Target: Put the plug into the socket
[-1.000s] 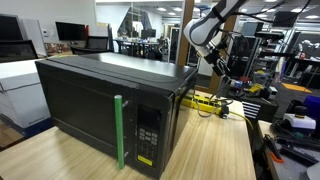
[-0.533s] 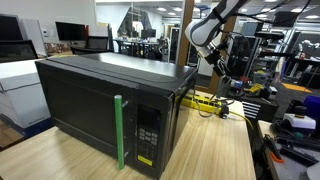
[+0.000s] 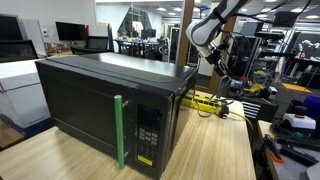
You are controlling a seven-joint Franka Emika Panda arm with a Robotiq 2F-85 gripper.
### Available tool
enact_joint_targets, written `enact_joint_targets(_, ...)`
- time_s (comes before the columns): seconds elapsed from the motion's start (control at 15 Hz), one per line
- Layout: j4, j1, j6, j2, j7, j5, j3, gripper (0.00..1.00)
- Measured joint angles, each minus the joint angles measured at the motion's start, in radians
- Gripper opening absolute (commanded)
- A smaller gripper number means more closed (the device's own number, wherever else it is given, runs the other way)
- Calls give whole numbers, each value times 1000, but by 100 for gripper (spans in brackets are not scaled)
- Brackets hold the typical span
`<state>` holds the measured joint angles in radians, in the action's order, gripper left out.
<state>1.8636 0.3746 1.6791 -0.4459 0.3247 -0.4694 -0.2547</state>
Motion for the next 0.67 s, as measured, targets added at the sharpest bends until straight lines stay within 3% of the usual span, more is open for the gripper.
enact_joint_targets(0.53,0,2,0,0,0,37,0,3)
enact_joint_targets(0.67,-1,2,-1,-1,0,75,2,0)
